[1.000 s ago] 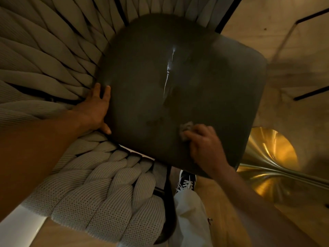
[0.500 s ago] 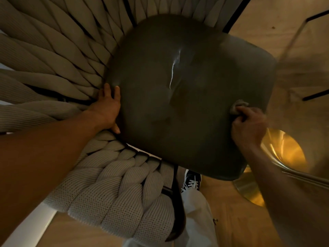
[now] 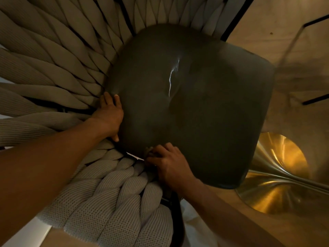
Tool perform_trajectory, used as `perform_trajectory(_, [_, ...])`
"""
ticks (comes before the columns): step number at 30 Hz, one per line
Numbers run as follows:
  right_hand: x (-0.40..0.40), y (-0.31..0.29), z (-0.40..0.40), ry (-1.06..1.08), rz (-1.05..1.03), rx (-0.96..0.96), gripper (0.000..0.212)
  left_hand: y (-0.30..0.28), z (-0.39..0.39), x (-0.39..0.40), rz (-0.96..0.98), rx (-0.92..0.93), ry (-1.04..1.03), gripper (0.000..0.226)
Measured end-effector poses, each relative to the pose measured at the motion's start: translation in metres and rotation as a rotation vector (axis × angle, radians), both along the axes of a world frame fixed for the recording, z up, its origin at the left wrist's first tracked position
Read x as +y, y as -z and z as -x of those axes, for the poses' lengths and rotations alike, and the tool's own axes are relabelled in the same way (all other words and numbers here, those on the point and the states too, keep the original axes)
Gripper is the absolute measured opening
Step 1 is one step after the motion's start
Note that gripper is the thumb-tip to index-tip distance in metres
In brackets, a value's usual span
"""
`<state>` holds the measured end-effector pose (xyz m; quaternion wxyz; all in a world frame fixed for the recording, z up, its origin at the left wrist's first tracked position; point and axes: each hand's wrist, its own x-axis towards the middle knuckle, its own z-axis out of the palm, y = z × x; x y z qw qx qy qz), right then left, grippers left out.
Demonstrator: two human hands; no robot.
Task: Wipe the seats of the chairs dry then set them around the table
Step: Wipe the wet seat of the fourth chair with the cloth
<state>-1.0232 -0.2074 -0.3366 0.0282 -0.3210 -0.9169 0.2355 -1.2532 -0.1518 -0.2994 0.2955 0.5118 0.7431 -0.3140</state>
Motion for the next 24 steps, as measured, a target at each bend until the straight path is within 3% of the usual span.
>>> perform_trajectory(3, [0.02, 0.0, -0.019, 0.079, -0.064, -0.022, 0.034, -0.004, -0.001, 0.007, -0.071, 0.016, 0.048, 0.141])
perform_trajectory(6, [0.058, -0.007, -0.057, 0.296, -0.095, -0.047, 0.036, -0.006, 0.006, 0.009, -0.173, -0.024, 0.098, 0.139])
perform_trajectory(12, [0.143, -0.018, -0.15, 0.732, -0.17, -0.132, 0.038, 0.003, 0.019, 0.005, -0.18, -0.15, 0.038, 0.14])
perform_trajectory(17, [0.159, -0.017, -0.151, 1.001, -0.091, -0.08, 0.038, 0.009, 0.023, 0.003, -0.231, -0.182, 0.007, 0.139])
perform_trajectory(19, [0.146, -0.013, -0.13, 1.029, -0.075, -0.037, 0.038, 0.011, 0.026, 0.001, -0.25, -0.199, -0.004, 0.139])
perform_trajectory(24, [0.08, -0.004, -0.069, 0.784, -0.072, 0.02, 0.036, 0.013, 0.026, 0.0, -0.27, -0.237, -0.038, 0.138])
